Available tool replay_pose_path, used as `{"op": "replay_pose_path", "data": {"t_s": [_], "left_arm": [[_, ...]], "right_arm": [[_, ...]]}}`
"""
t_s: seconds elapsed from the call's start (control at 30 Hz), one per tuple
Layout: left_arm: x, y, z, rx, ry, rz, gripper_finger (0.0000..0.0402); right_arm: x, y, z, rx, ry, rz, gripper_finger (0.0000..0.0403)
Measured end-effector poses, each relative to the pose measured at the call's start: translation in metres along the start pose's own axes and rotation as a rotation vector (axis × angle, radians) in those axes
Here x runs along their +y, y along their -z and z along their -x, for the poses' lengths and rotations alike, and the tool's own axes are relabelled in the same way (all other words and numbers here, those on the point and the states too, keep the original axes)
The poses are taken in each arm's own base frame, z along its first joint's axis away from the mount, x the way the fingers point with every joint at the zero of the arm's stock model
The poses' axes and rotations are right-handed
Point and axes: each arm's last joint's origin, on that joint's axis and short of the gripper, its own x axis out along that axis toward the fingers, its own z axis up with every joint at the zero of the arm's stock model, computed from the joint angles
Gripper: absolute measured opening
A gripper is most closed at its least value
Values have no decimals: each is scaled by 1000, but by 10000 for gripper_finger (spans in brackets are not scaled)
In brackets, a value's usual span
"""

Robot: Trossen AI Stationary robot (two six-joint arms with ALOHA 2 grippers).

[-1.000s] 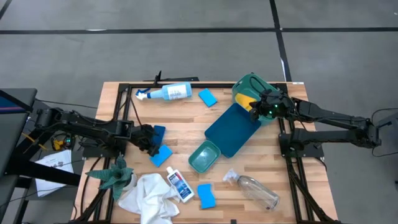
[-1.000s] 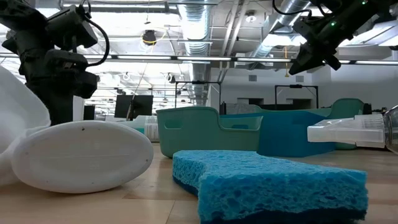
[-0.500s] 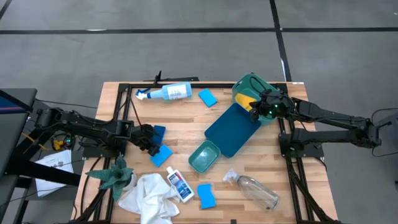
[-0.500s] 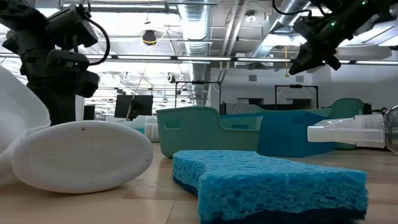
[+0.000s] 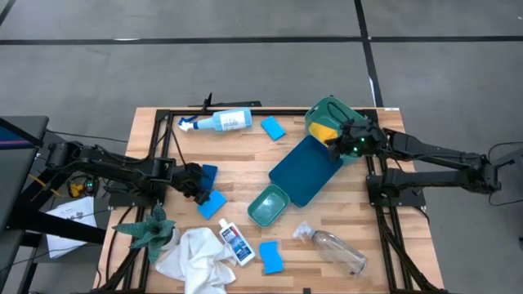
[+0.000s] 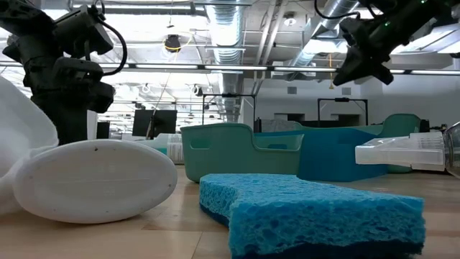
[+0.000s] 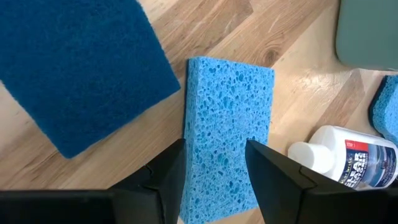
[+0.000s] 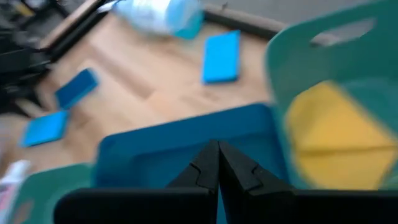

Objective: Pick & Place Kitchen Items
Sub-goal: Put the bottom right light blue sponge into the bottom green bin

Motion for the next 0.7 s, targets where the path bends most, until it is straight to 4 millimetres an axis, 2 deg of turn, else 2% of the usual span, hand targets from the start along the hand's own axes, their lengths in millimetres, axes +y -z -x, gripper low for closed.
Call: {"op": "replay_pose_path", "data": {"t_s": [0.27,0.47,0.7], "left_arm": [[-3,-2,0,-20,30,-3,163],[-12,-8,1,-79,125,-18,163],[-30,-17,6,-142,335,-74,163]], "right_arm": [[29,22,8,175,-211,-160,0],[54,49,15,354,-255,-299,0],[100,78,17,435,-300,-417,0]]}}
